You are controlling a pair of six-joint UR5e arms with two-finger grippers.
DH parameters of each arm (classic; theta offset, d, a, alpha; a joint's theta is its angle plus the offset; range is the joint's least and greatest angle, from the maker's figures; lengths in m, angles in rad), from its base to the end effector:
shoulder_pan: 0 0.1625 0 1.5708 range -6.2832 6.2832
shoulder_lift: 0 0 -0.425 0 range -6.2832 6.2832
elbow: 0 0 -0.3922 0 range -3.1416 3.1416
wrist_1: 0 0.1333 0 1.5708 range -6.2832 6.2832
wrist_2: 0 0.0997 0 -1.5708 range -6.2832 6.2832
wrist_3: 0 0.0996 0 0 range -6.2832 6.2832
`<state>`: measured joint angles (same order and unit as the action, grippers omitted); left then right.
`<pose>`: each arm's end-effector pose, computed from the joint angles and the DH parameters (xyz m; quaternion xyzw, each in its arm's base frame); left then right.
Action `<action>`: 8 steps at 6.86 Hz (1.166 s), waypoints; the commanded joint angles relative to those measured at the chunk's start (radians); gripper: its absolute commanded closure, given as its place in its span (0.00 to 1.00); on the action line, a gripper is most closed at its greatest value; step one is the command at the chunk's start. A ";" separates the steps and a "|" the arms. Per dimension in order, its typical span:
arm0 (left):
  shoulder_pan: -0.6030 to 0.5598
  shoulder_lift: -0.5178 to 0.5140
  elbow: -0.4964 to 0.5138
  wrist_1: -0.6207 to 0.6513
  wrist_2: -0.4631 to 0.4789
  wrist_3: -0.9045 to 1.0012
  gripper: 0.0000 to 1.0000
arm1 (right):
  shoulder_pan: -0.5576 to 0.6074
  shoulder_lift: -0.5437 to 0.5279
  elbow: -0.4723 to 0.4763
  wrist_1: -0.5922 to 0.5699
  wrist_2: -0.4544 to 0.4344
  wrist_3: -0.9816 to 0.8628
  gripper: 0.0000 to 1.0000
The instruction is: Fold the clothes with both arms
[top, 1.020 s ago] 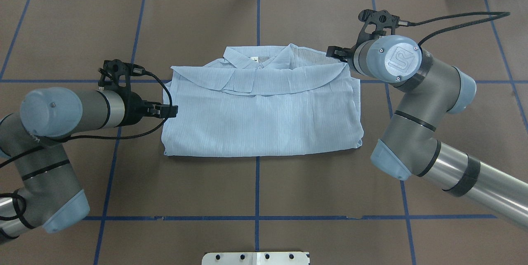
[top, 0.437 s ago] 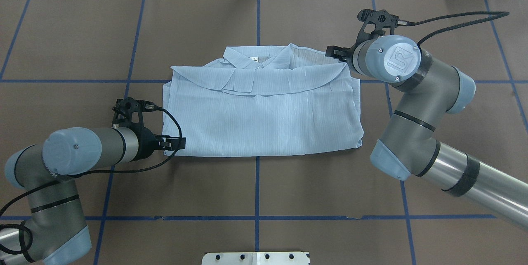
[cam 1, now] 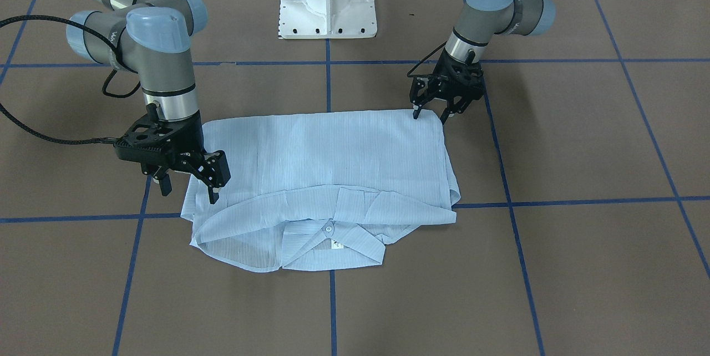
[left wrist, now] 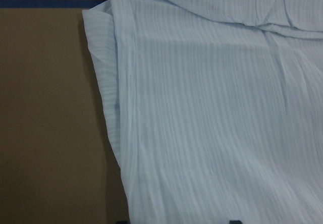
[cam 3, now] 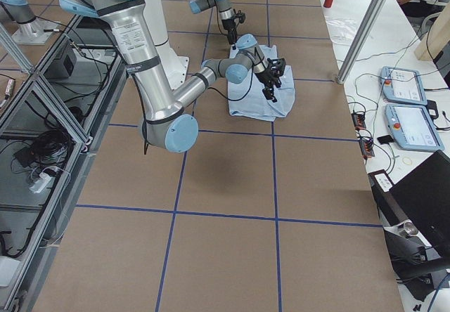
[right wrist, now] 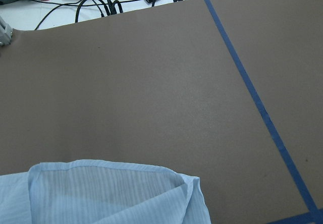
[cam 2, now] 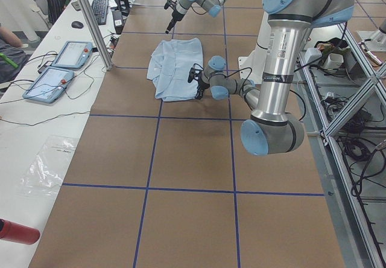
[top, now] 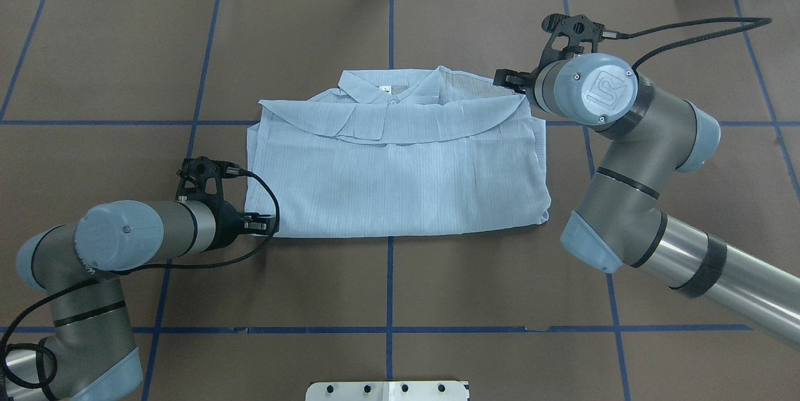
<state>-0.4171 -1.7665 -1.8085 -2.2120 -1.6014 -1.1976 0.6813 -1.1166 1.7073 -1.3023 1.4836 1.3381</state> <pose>0.4717 -0.3515 0.3744 0.1849 0.4774 -0.0110 0.8590 -0.4174 -0.5212 0.3153 0.2192 -0.3559 0.2197 0.8815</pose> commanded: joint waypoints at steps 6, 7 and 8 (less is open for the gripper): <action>-0.107 0.041 -0.023 0.008 -0.003 0.172 1.00 | -0.003 0.003 -0.003 0.000 0.001 0.001 0.00; -0.193 0.039 0.015 0.008 -0.002 0.246 1.00 | -0.006 0.004 -0.003 0.000 0.000 0.003 0.00; -0.263 0.021 0.088 0.008 -0.002 0.316 1.00 | -0.008 0.006 -0.002 0.000 0.000 0.003 0.00</action>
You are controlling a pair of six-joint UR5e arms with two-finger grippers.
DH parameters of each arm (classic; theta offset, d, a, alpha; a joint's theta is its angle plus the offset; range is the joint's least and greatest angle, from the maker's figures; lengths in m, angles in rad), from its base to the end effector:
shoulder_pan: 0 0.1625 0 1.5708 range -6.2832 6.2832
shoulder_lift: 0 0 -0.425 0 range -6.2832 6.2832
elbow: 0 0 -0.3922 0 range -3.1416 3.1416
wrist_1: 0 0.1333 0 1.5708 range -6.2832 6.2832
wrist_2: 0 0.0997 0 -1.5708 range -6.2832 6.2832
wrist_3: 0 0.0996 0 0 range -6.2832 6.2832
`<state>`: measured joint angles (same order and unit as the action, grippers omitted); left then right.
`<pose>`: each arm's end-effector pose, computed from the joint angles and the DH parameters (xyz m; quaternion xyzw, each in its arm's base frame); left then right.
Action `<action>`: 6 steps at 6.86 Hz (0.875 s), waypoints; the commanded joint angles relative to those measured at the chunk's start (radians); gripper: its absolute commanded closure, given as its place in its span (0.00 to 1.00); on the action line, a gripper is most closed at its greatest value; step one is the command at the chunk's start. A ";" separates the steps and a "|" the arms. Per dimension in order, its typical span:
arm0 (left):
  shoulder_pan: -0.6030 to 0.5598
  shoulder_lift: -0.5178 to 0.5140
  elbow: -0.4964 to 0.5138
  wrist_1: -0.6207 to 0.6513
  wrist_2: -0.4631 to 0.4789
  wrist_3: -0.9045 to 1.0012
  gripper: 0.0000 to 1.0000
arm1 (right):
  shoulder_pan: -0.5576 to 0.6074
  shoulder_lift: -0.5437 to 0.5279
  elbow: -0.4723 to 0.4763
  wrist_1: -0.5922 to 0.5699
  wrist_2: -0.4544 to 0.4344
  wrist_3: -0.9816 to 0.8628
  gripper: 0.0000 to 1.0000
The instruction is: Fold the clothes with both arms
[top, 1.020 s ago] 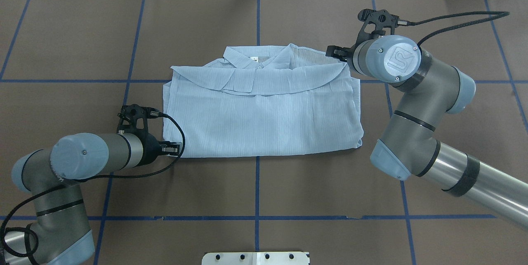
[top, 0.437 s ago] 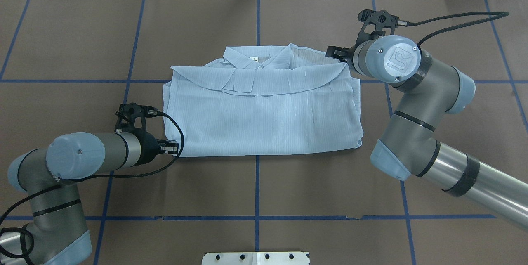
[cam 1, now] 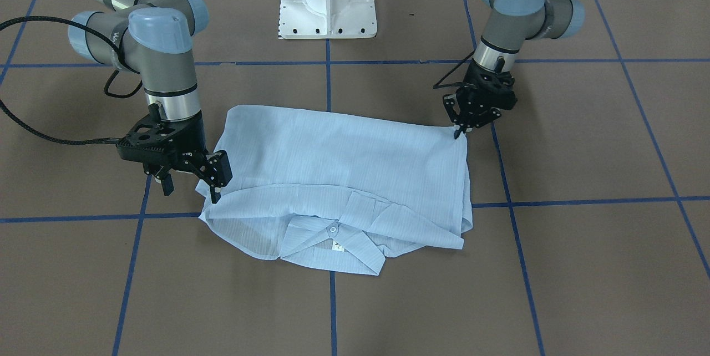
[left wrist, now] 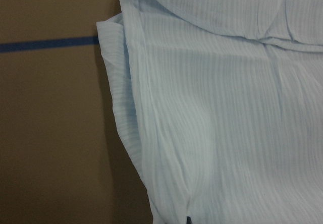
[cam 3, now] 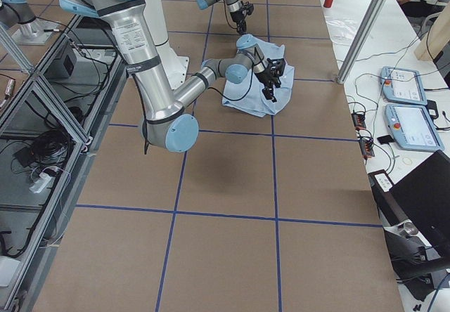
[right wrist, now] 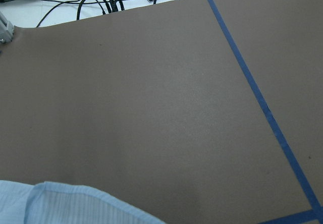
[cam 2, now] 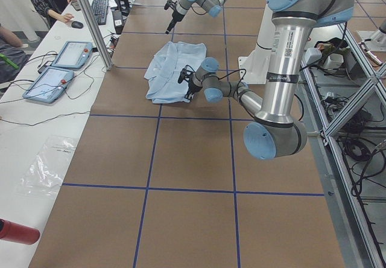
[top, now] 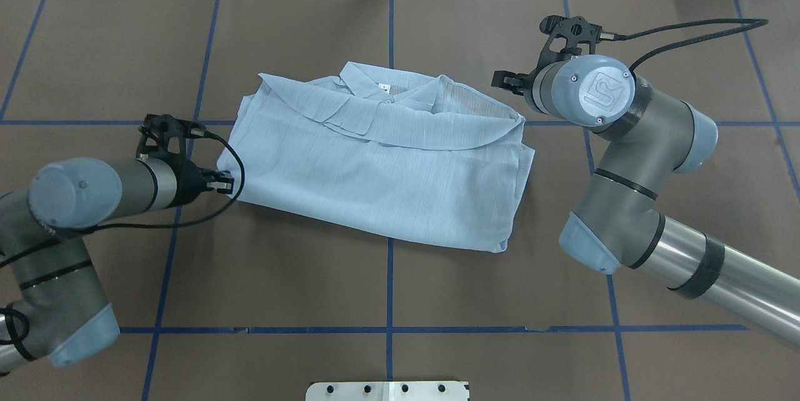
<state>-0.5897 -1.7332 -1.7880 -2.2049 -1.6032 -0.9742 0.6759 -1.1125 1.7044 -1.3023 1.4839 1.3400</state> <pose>0.4016 -0.4252 0.4046 0.2596 0.4104 0.0109 0.8741 -0.4212 -0.5197 0.3139 0.2180 -0.3573 0.2181 0.8816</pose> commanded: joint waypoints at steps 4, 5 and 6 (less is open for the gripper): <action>-0.282 -0.490 0.641 -0.013 0.090 0.163 1.00 | -0.009 0.010 0.004 0.000 0.001 0.011 0.00; -0.292 -0.590 0.761 -0.036 0.124 0.155 1.00 | -0.010 0.016 0.004 0.000 0.001 0.013 0.00; -0.292 -0.693 0.886 -0.091 0.124 0.147 1.00 | -0.012 0.017 0.017 0.000 0.002 0.013 0.00</action>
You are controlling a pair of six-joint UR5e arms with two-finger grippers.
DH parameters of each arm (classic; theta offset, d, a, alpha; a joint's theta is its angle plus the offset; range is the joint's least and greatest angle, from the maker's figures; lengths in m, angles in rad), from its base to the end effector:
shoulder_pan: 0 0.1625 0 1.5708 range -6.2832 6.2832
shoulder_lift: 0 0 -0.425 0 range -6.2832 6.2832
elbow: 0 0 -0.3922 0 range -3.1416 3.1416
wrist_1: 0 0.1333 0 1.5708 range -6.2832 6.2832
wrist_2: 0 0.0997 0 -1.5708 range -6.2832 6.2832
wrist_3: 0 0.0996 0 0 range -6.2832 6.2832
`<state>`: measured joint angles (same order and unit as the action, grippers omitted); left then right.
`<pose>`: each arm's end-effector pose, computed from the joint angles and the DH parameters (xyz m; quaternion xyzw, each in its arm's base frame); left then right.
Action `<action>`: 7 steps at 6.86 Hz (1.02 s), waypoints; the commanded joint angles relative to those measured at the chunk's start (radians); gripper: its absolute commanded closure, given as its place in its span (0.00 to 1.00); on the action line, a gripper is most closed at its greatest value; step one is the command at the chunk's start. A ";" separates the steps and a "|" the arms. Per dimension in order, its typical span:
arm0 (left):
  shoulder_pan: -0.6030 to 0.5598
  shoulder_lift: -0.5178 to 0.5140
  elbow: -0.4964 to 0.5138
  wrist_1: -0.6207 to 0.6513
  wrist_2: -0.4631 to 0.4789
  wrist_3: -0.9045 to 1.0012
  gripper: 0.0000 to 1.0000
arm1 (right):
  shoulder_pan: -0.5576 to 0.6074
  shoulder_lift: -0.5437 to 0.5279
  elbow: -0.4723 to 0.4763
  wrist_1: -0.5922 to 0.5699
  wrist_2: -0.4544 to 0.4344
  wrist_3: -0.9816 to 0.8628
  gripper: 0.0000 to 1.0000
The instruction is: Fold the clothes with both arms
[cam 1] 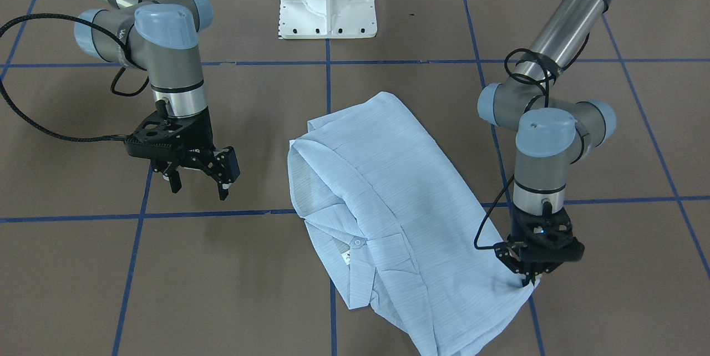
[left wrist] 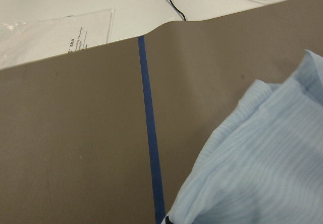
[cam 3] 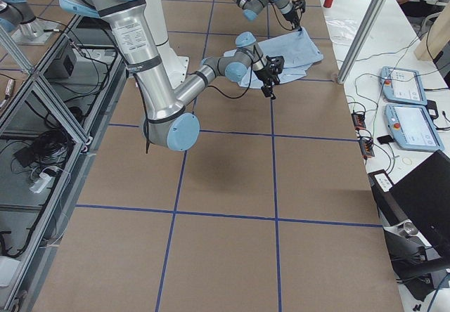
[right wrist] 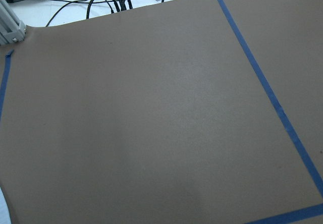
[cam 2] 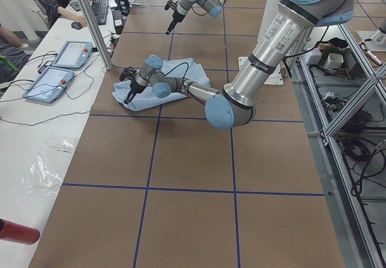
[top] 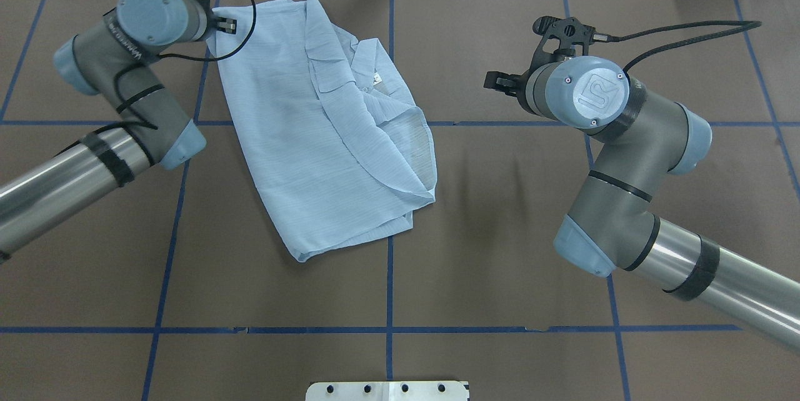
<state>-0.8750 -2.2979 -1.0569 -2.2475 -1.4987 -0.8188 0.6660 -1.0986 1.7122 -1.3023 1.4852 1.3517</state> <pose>0.4087 -0.7085 0.3821 0.3349 0.2718 -0.0709 0.8994 -0.4266 -0.5155 0.3012 0.2176 -0.3688 0.2180 0.8770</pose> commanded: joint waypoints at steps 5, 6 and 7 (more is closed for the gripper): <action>-0.080 -0.022 0.041 -0.172 -0.240 0.096 0.00 | -0.058 0.155 -0.047 -0.058 -0.003 0.042 0.00; -0.081 0.059 -0.063 -0.170 -0.250 0.096 0.00 | -0.095 0.225 -0.083 -0.134 -0.009 0.102 0.00; -0.081 0.111 -0.131 -0.169 -0.250 0.096 0.00 | -0.130 0.309 -0.130 -0.212 -0.055 0.090 0.00</action>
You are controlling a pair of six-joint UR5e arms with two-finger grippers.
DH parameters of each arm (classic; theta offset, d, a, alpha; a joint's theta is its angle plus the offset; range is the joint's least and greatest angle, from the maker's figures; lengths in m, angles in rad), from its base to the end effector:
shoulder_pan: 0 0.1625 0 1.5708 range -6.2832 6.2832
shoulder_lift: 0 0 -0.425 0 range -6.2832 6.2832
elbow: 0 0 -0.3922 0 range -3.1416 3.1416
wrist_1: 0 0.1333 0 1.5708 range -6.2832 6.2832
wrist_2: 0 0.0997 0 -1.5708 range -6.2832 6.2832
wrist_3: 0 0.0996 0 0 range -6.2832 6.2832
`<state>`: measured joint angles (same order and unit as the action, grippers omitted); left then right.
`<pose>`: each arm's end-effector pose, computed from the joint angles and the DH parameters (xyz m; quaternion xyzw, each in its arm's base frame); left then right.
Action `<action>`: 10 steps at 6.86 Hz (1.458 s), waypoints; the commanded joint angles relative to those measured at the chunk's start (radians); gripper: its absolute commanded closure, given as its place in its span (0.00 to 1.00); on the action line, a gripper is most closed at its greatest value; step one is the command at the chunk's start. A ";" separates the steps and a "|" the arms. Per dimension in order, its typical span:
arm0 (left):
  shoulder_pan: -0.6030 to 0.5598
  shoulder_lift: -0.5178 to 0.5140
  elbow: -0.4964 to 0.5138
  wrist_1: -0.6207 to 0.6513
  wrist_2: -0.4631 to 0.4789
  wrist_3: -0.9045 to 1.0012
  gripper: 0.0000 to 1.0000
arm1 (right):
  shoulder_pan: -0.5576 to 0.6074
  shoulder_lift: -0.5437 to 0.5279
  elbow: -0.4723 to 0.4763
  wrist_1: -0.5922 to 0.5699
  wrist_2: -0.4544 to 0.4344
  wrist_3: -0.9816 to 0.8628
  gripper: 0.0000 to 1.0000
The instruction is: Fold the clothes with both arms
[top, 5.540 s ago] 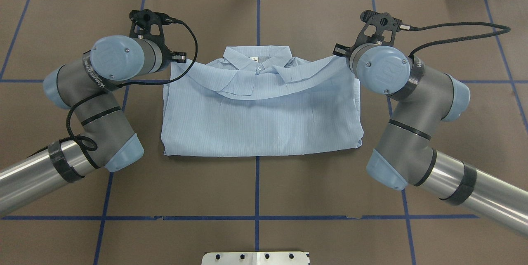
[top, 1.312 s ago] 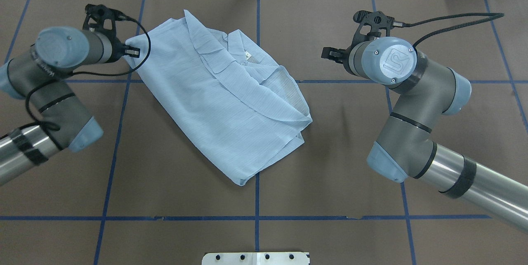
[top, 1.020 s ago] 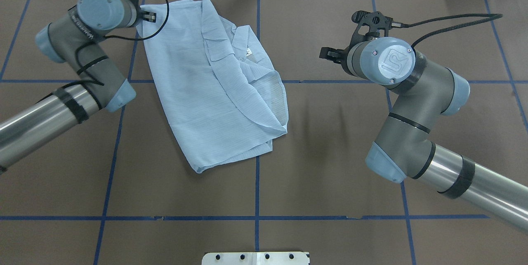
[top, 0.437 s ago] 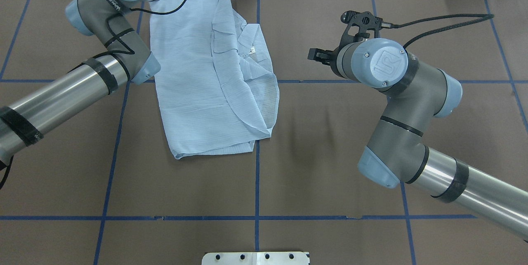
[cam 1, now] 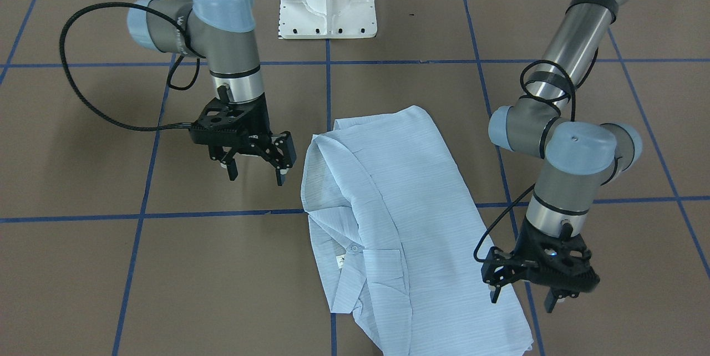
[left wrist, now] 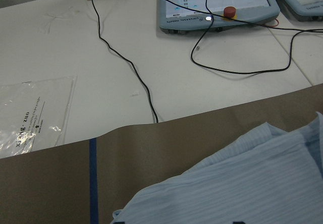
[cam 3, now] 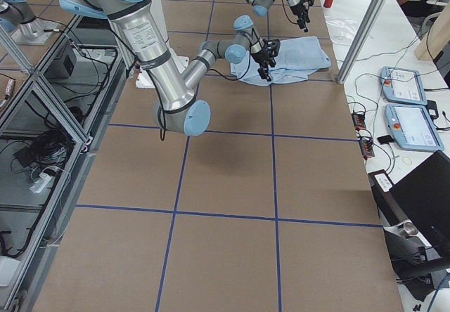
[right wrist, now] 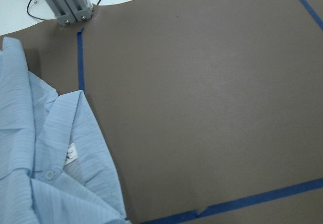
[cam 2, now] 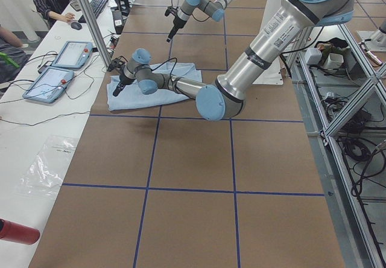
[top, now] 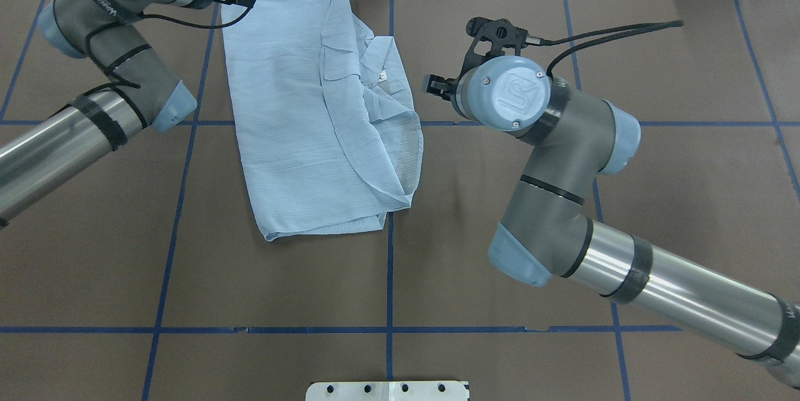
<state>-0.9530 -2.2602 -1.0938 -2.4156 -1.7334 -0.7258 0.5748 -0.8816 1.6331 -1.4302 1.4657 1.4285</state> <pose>0.3611 -0.7105 0.3692 0.3498 0.3677 -0.0056 0.8616 -0.5064 -0.4993 0.2073 0.1956 -0.3868 0.2154 0.8751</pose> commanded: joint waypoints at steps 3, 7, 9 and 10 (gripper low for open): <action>-0.001 0.102 -0.123 -0.005 -0.015 -0.001 0.00 | -0.163 0.266 -0.271 -0.118 -0.191 -0.318 0.00; 0.002 0.136 -0.161 -0.004 -0.015 -0.012 0.00 | -0.197 0.291 -0.317 -0.125 -0.076 -0.610 0.29; 0.002 0.136 -0.161 -0.004 -0.015 -0.015 0.00 | -0.211 0.286 -0.337 -0.127 -0.030 -0.666 0.43; 0.002 0.145 -0.163 -0.005 -0.014 -0.015 0.00 | -0.211 0.282 -0.340 -0.128 -0.016 -0.668 0.46</action>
<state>-0.9511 -2.1225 -1.2554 -2.4197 -1.7484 -0.7402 0.3651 -0.5956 1.2980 -1.5568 1.4248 0.7732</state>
